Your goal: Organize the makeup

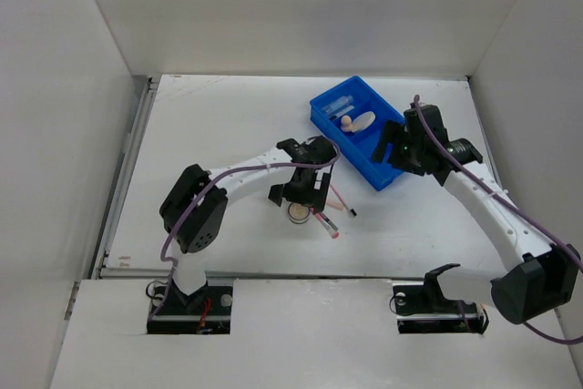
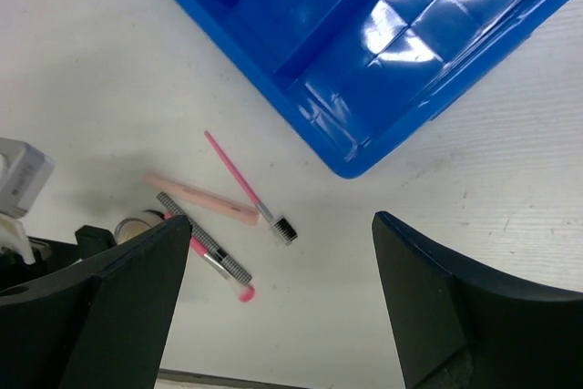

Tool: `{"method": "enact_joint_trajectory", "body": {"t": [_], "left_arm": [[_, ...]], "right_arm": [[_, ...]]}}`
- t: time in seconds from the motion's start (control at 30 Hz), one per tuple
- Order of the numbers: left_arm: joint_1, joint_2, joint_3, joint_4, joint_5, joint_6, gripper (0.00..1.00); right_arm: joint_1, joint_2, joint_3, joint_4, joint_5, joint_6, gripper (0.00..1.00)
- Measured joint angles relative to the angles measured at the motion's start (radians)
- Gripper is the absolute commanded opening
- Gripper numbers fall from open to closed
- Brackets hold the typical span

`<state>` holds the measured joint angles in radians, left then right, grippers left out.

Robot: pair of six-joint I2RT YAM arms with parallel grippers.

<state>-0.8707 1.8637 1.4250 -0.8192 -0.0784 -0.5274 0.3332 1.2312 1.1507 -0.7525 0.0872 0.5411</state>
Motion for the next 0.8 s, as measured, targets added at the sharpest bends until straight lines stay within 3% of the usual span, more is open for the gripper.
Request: {"method": "enact_joint_trajectory", "body": {"t": [0.23,0.3,0.33,0.5,0.7,0.8], "left_arm": [[0.058,-0.188,-0.048,-0.034,-0.023,-0.021,0.99],[0.111,-0.254,-0.052,-0.052,-0.032,-0.024,0.98],[0.147,-0.283,-0.054,-0.056,-0.036,-0.026,0.96],[0.34,-0.362,-0.06,-0.112,-0.066,-0.04,0.95],[0.508,-0.389,-0.077,-0.175,-0.123,-0.058,0.96],[0.532,-0.416,-0.077,-0.194,-0.136,-0.06,0.96]], "right_arm": [[0.231,0.02,-0.077,0.039,-0.041,0.048,0.86],[0.311,0.064,-0.086,0.058,-0.048,0.058,0.83],[0.352,0.092,-0.086,0.066,-0.046,0.058,0.76],[0.467,0.229,-0.083,0.103,-0.052,0.034,0.72],[0.578,0.416,0.025,0.135,-0.069,0.009,0.97],[0.613,0.507,0.098,0.158,-0.068,0.005,0.99]]}}
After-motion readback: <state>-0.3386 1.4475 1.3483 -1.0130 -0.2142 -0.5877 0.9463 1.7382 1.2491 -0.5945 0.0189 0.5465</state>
